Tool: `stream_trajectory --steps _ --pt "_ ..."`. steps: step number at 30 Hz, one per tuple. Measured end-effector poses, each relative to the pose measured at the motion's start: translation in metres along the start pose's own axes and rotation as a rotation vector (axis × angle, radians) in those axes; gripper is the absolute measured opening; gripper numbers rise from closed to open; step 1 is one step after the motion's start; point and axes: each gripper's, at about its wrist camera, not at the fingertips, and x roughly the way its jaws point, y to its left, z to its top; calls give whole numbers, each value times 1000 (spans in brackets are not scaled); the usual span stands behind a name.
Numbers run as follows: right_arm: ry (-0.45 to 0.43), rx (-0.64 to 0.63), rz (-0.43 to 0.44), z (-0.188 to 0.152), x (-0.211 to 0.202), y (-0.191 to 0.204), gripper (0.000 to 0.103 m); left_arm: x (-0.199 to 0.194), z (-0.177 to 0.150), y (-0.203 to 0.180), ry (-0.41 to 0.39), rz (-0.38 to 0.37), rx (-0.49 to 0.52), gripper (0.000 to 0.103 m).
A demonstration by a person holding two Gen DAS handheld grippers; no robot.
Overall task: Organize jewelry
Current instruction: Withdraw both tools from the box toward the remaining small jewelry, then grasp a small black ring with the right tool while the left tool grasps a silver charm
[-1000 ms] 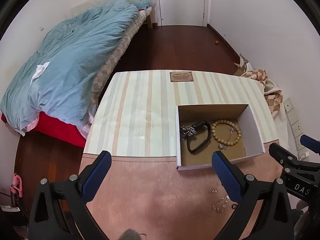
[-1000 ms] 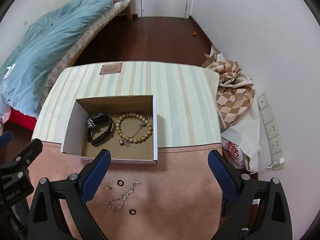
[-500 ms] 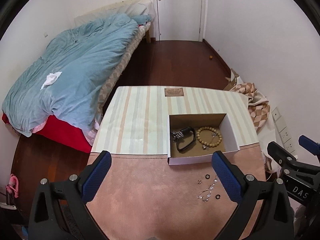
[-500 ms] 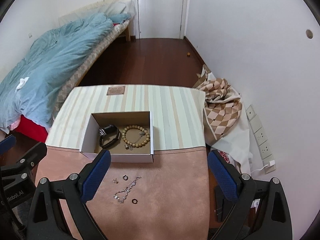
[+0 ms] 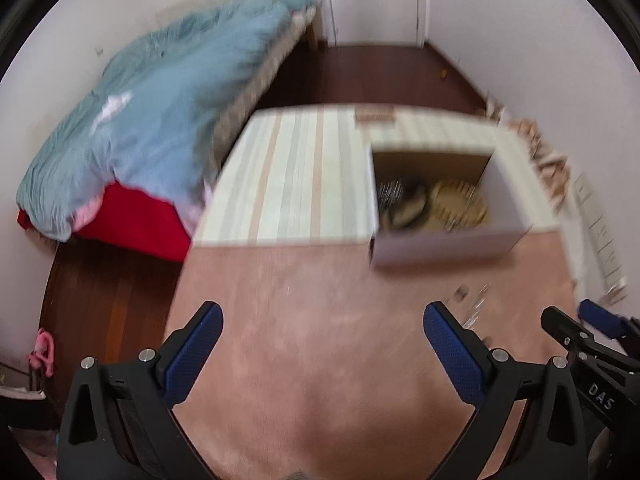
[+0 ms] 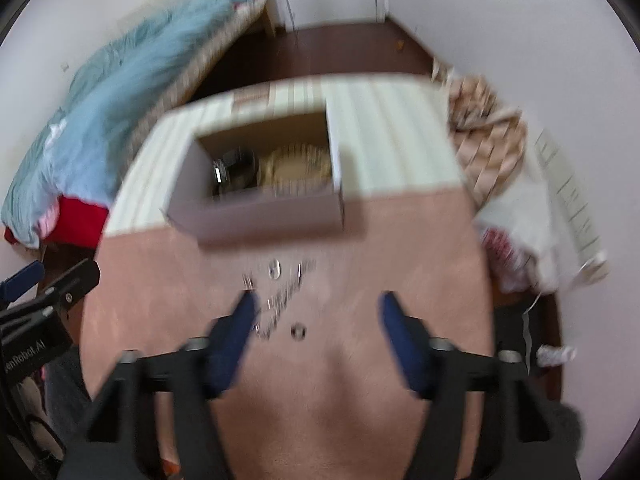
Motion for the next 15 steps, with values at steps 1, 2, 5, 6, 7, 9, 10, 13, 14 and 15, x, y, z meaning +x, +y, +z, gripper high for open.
stream_trajectory --steps 1,2,5,6,7,9,10,13,14,15 --pt "9 5 8 -9 11 -1 50 10 -6 0 23 10 4 102" --pt "16 6 17 -18 26 -2 49 20 -11 0 48 19 6 102" --pt "24 -10 17 -35 51 -1 45 42 -27 0 104 25 12 102" --pt "25 -13 20 -39 57 0 45 48 -31 0 120 29 15 102" --pt "21 -20 22 -41 62 1 45 51 -34 0 128 28 18 102" --pt "10 -44 12 -44 68 6 45 55 -37 1 137 33 20 102" --pt "11 -51 12 -45 71 8 45 58 -37 2 140 34 21 102" --pt "-3 -79 -1 -44 73 15 45 61 -36 6 146 33 16 102" --pt "-5 -90 -15 -43 74 18 45 62 -36 7 147 31 14 102" --pt "-8 -98 -21 -43 75 19 45 64 -35 7 148 30 13 102"
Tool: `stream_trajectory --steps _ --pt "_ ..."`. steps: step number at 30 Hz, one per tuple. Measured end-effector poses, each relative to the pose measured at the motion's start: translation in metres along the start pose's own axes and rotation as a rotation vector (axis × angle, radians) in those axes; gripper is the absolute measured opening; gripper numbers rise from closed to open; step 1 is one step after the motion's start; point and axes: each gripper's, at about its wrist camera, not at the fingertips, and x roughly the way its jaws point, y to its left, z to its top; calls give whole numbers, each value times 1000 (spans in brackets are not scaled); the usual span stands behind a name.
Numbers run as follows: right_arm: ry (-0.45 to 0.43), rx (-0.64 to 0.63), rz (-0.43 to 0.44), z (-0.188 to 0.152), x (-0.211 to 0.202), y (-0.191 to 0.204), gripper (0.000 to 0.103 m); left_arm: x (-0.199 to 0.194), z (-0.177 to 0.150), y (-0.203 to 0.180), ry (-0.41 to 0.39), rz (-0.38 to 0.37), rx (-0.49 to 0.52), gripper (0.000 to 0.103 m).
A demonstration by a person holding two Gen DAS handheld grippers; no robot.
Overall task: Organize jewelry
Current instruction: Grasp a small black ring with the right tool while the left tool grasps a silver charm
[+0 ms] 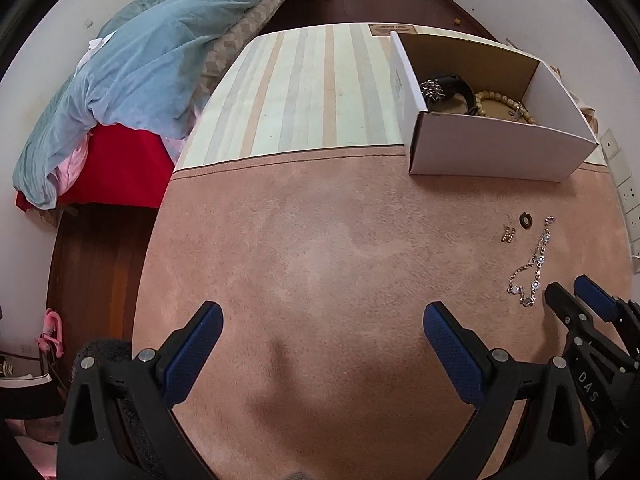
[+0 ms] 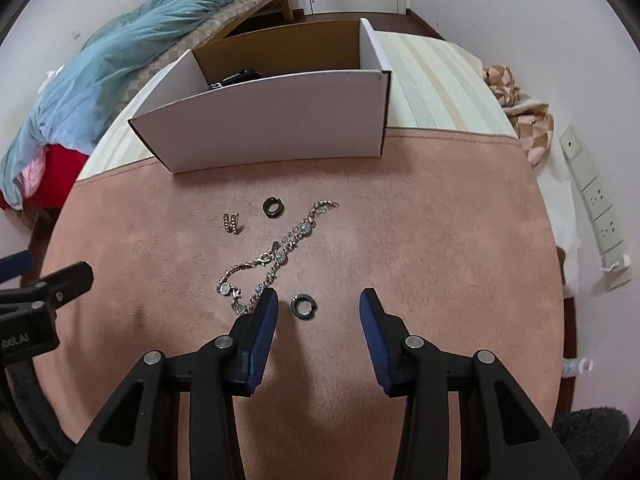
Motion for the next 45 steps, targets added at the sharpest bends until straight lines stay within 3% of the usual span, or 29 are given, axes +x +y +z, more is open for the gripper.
stream_trajectory --steps 5,7,8,15,21,22,24,27,35,38,43,45 --pt "-19 -56 -80 0 1 11 32 3 2 0 3 1 5 102" --pt "-26 -61 -83 -1 0 11 16 5 2 1 6 3 8 102" --pt "-27 -62 -86 -1 0 11 13 5 2 0 7 3 10 102" --pt "-27 13 -69 2 -4 -6 13 5 4 -6 6 -10 16 102" --pt "-49 129 -68 11 -18 -42 13 3 15 -31 -11 -175 2 101" --pt "-49 139 -71 11 -19 -47 13 4 18 -40 -12 -198 10 99" --pt "-49 153 -79 12 -20 -56 13 7 22 -55 -9 -227 28 82" --pt "-51 169 -90 12 -22 -64 13 13 27 -76 -2 -249 61 68" --pt "-61 213 -105 14 -26 -78 13 15 34 -105 -33 -260 121 65" --pt "-58 224 -106 14 -25 -82 13 16 35 -112 -29 -270 143 46" --pt "-54 232 -106 15 -23 -86 13 22 35 -116 -17 -280 156 36" --pt "-53 232 -105 15 -22 -86 13 24 34 -116 -12 -284 157 23"
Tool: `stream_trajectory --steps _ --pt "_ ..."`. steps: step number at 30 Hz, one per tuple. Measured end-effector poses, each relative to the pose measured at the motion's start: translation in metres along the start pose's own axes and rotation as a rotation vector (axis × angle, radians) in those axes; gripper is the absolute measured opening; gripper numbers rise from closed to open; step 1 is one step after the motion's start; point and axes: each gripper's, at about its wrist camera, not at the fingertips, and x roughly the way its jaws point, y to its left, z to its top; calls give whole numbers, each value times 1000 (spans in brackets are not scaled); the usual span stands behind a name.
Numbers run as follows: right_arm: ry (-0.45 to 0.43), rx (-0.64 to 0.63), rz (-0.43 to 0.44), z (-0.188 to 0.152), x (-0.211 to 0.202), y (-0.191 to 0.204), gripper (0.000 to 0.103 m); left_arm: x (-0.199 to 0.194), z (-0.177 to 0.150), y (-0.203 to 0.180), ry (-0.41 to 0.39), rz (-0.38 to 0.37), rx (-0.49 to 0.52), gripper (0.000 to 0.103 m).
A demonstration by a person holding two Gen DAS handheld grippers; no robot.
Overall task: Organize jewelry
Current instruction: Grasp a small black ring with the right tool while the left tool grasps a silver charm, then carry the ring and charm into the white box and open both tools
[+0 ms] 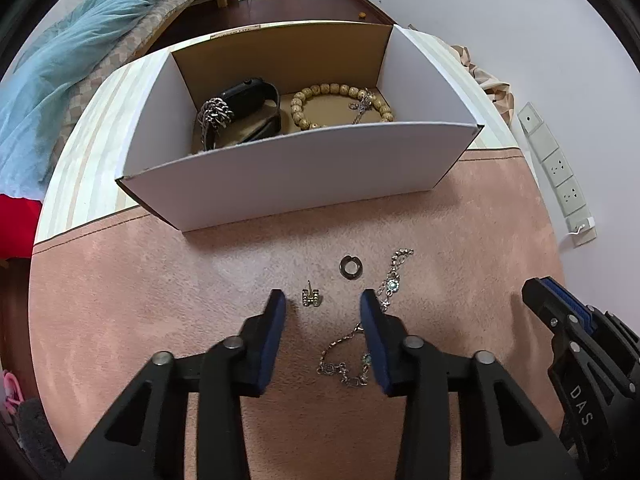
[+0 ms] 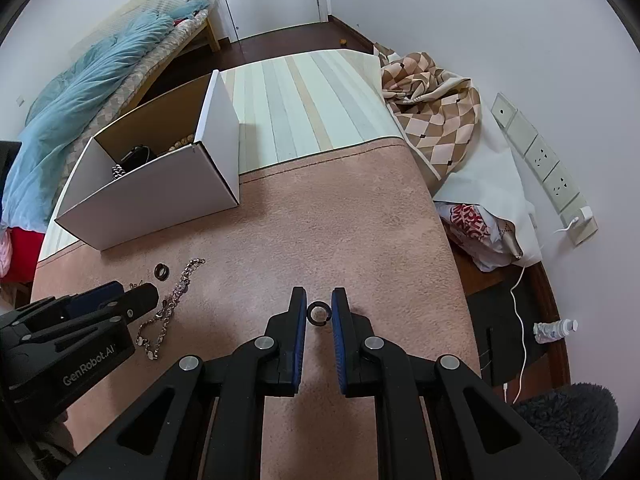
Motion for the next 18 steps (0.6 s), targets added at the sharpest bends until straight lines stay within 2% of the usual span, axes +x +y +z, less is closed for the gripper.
stream_trajectory --steps 4,5,8,18 --pt "2 1 0 0 0 0 13 3 0 3 2 -9 -9 16" --pt "1 -1 0 0 0 0 13 3 0 4 1 -12 -10 10" --pt "-1 -1 1 0 -1 1 13 2 -1 6 -7 -22 -14 7" --pt "-23 -1 6 1 -10 3 13 -6 -1 11 -48 -31 -20 6"
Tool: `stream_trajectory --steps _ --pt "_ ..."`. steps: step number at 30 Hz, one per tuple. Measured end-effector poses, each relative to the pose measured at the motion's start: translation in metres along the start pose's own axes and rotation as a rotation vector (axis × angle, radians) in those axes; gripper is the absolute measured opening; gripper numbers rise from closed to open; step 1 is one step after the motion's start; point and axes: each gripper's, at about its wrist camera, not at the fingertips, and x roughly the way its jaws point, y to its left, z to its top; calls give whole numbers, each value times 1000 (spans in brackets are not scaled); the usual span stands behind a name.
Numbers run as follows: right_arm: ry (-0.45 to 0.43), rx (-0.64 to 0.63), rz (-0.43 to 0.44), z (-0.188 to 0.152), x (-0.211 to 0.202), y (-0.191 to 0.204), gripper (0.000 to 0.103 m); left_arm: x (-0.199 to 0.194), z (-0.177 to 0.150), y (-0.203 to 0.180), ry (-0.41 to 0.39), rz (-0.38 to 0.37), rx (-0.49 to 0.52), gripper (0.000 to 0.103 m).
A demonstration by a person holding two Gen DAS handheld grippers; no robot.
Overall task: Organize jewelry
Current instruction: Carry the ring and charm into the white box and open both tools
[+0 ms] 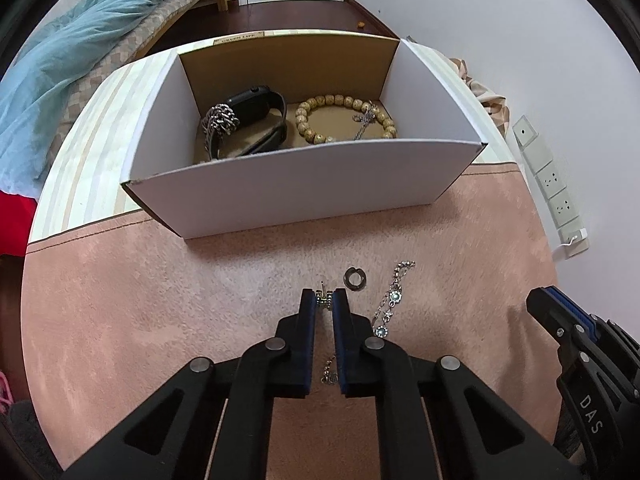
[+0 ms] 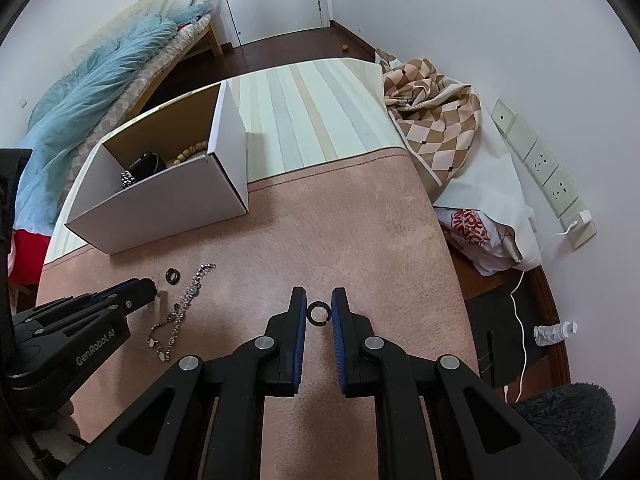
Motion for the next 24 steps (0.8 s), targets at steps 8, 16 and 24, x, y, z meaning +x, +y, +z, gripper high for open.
stream_trajectory --steps 8,16,24 --pt "-19 10 14 2 -11 1 13 -19 1 0 -50 -3 10 6" --pt "-64 22 116 31 -36 15 13 -79 23 16 -147 -56 -28 6" --pt "-33 -9 315 113 -24 60 13 -92 87 45 -140 -123 -79 6"
